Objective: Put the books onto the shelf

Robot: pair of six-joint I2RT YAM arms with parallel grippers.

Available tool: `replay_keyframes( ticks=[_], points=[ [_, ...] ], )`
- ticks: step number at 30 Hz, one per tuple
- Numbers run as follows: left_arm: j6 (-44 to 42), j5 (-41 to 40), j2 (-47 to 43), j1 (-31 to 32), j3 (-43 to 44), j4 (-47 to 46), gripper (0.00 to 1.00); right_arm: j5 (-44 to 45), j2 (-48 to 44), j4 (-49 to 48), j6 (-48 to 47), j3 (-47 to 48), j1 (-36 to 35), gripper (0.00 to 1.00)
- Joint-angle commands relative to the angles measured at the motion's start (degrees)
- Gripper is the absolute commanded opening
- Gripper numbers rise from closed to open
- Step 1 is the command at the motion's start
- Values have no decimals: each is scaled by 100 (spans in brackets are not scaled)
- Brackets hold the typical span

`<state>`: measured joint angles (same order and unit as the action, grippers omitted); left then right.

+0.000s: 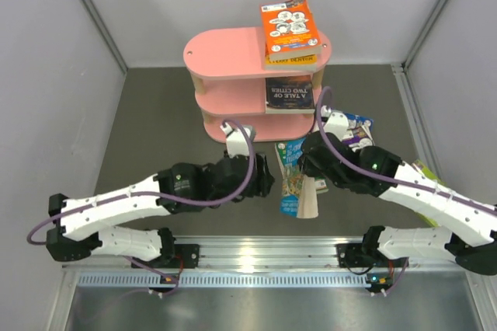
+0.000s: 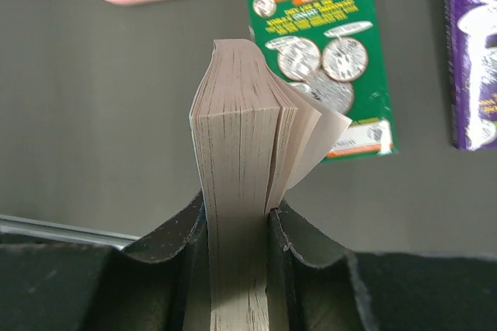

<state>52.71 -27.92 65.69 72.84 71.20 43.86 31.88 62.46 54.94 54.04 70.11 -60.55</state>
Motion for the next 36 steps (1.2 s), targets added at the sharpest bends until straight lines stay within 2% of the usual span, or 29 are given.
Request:
replay_keyframes(
  ticks=[1,6,9,12,21,24,27,32,36],
  points=[
    [-428,-976,-189,886,-27,-271,60,56,-190,44,106,65,88,0],
    [-638,-1461,321,1951,-106,-904,61,-129,258,-114,89,38,158,0],
    [-762,-1725,760,2277,8,-1177,62,-436,442,-333,63,-6,184,0],
    [-762,-1813,1121,2323,131,-1213,63,-533,504,-440,54,-58,202,0],
    [-1113,-1900,1684,2349,166,-1792,74,-823,496,-756,80,-296,237,0],
    [-1105,-2111,1929,2331,280,-1610,80,-972,487,-835,89,-375,237,0],
    [-1096,-2217,2280,2270,508,-1442,80,-1113,434,-897,89,-410,237,0],
    [-457,-2647,3070,2173,1185,-259,68,-1324,180,-932,89,-401,237,0],
    [142,-3069,3476,2164,1660,754,40,-1395,-84,-915,80,-445,237,0]
  ],
)
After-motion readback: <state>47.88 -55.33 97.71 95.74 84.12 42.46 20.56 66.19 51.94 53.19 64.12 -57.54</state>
